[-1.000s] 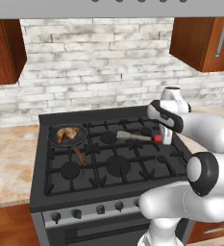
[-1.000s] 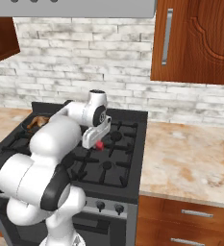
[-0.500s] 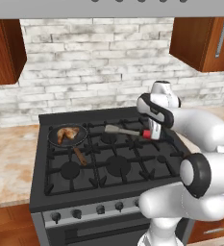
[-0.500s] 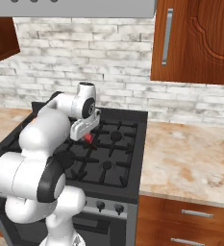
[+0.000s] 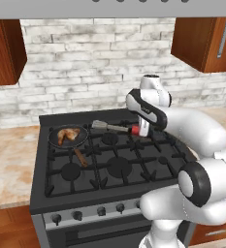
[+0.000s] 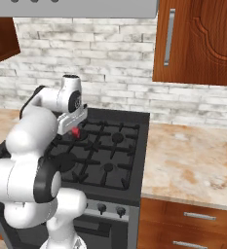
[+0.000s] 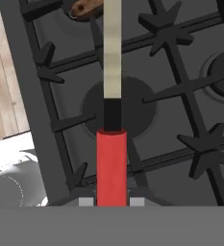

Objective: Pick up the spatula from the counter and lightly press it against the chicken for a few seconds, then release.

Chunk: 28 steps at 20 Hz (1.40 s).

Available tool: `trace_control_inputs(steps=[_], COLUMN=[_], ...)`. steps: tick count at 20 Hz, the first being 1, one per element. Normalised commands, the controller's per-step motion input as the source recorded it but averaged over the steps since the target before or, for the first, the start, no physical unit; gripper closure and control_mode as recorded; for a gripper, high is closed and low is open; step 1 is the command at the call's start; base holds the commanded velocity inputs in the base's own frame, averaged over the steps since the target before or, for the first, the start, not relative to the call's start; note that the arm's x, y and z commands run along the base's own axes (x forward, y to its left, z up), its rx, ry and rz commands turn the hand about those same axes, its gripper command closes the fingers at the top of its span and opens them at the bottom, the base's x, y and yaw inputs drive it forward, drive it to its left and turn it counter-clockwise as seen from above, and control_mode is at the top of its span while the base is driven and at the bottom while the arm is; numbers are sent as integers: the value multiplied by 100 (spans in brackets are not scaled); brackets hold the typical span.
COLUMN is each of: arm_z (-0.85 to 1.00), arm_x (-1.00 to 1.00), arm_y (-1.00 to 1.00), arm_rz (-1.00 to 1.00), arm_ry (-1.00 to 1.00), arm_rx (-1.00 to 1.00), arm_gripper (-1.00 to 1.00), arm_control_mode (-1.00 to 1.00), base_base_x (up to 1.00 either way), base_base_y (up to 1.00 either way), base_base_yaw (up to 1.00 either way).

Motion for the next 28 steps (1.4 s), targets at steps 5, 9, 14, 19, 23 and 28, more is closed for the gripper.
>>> trace_control_inputs(steps=[5,9,14,19,23,28], arm_z=[8,9,2,0,0,0], arm_x=[11,20,31,34,29,26], arm_y=[55,49,24,7,4,5], arm_rz=[0,0,0,-1,0,0], arm_ry=[0,0,0,0,1,5], arm_rx=[-4,-5,-7,-8,-6,-2], arm_gripper=[100,100,100,100,100,100], arm_control_mode=[-100,-100,-100,-100,-100,-100], base_base_x=[0,0,0,0,0,0], base_base_y=[0,0,0,0,0,0], base_base_yaw=[0,0,0,0,0,0])
